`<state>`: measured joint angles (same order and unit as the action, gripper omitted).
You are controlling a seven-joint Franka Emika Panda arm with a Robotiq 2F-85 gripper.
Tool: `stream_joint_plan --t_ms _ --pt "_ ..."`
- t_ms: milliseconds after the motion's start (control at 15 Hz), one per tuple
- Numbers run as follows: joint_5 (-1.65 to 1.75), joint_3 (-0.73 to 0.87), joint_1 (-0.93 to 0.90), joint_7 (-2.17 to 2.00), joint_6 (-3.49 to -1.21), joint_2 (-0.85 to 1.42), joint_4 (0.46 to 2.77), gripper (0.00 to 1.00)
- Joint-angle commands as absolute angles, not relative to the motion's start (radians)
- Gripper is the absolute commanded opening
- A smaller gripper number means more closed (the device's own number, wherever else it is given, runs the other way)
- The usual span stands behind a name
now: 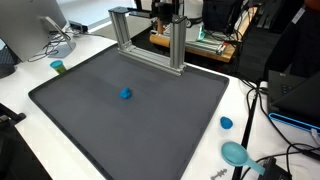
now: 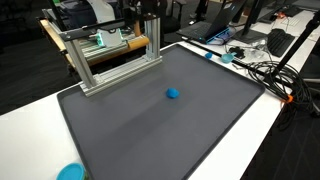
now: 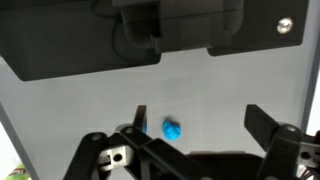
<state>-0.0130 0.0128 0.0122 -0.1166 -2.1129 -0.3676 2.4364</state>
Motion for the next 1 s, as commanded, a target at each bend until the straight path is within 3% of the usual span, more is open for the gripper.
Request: stream_joint_plan --t_ms 0,933 --pt "0.043 -0.031 0.050 -0.243 -2.045 -0.484 2.454 1.00" --pt "-0.003 -0.003 0.025 -0.148 -2.032 -0.649 2.571 1.00"
